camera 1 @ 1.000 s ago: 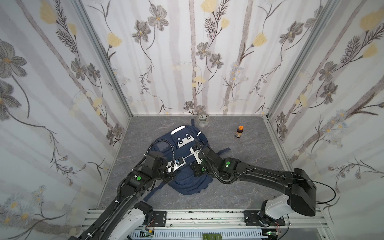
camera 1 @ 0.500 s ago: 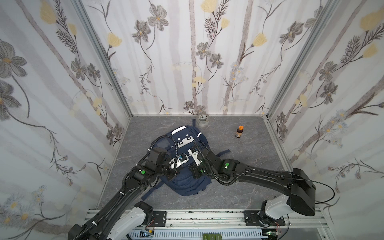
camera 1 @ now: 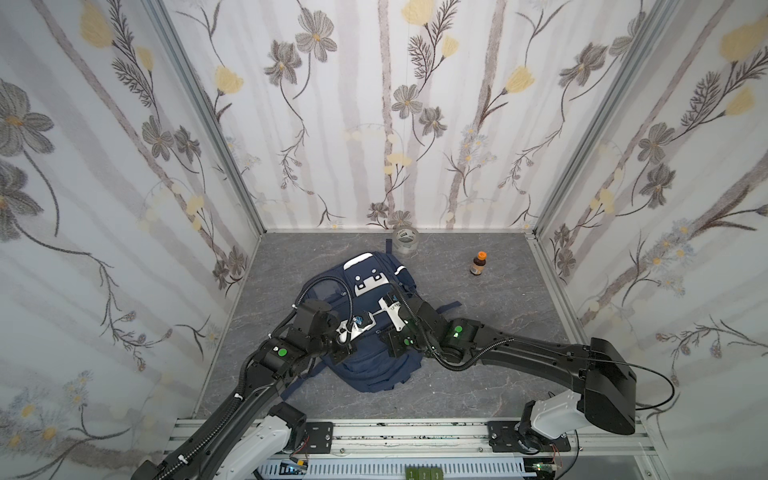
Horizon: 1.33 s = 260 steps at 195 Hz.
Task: Pack the student bag
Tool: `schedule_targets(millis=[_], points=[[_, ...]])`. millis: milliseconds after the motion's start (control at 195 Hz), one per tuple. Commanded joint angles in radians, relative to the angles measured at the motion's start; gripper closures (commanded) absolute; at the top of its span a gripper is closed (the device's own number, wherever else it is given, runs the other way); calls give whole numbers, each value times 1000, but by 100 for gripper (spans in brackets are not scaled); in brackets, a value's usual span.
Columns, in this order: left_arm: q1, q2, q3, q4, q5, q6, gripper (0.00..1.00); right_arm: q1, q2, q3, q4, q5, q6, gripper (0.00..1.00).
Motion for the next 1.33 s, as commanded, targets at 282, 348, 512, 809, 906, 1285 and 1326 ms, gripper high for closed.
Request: schedule_targets(millis=[282,348,512,809,906,1285,1326], points=[[1,33,16,11,15,-11,100,27,43,63,32,0,18,100],[0,44,28,15,26,-20,100,41,60,77,43,-9,26,100],[-1,63,45,28,49,-38,100,72,95,113,71,-34,45,100],[-1,36,24,13,2,-23,100,41,45,41,67,-12,45,100],[-1,18,9,9,2,-21,100,7,6,-8,66,-5,46,100],[-1,20,10,24,12,-31,100,41,54,70,53,-20,54,100],[-2,21,12,23,11,-32,100,52,71,90,52,-24,53,100]])
